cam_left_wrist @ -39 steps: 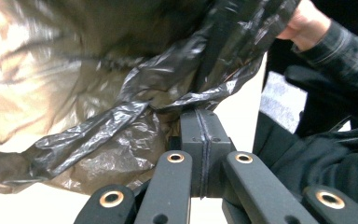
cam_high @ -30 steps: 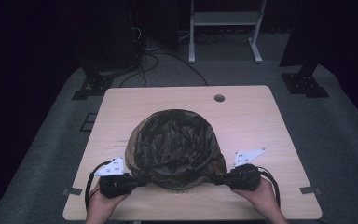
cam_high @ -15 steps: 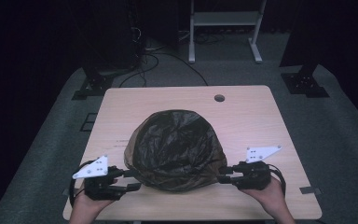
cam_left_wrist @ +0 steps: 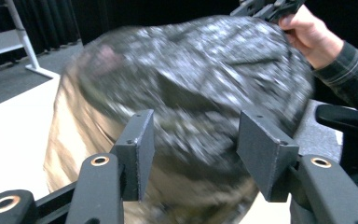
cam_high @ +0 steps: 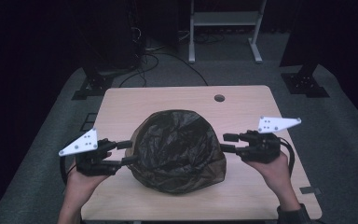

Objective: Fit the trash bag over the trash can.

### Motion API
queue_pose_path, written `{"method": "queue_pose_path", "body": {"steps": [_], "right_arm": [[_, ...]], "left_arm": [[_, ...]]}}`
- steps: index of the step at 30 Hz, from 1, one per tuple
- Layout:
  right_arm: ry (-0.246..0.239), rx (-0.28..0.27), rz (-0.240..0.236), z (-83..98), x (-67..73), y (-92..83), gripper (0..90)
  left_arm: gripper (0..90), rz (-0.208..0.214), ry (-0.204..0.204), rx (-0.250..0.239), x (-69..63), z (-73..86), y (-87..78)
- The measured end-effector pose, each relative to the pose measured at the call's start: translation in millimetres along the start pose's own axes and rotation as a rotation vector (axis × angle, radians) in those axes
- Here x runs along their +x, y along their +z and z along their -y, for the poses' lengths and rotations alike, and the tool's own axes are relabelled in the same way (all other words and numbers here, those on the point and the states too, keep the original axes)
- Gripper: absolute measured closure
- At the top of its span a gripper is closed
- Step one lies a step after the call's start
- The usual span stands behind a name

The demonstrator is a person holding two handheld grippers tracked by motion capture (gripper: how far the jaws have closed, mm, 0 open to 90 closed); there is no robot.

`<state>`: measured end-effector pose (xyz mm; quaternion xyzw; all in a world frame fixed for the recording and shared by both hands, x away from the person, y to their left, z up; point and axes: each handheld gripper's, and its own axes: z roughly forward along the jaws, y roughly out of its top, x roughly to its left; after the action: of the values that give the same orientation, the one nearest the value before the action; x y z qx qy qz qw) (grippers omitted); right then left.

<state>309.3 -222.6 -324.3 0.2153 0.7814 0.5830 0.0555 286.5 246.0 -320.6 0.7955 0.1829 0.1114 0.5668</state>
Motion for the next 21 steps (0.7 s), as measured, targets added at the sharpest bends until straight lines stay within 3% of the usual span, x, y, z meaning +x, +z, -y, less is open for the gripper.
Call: {"method": "queue_pose_path", "body": {"steps": [2, 5, 6, 12, 15, 19, 20, 21], "right_arm": [[0.0, 0.017, 0.011, -16.3, -9.8, 12.4, 53.5], [0.008, 0.035, 0.024, -22.7, -16.4, 22.5, 52.9], [0.012, 0.052, 0.048, -25.6, -23.4, 31.9, 52.8], [0.054, 0.082, 0.061, -26.6, -39.3, 50.3, 54.2], [0.058, 0.097, 0.061, -25.5, -43.6, 55.8, 61.0], [0.061, 0.083, 0.057, -25.8, -44.2, 56.1, 70.4], [0.055, 0.068, 0.065, -26.8, -44.1, 54.2, 76.9], [0.055, 0.068, 0.065, -26.8, -44.1, 54.2, 76.9]], "left_arm": [[43.3, -0.002, -0.008, 0.003, 11.5, -9.7, 5.9], [42.3, -0.001, -0.014, 0.002, 18.0, -14.3, 9.8], [41.1, 0.0, -0.024, 0.007, 20.7, -15.8, 12.4], [40.7, -0.015, -0.039, 0.054, 33.1, -17.6, 28.5], [45.3, -0.017, -0.045, 0.067, 36.5, -16.6, 32.6], [60.5, -0.053, -0.034, 0.08, 39.1, -16.5, 33.3], [68.6, -0.058, -0.032, 0.076, 40.1, -16.5, 32.9], [68.6, -0.063, -0.034, 0.068, 41.0, -16.6, 32.3]]}}
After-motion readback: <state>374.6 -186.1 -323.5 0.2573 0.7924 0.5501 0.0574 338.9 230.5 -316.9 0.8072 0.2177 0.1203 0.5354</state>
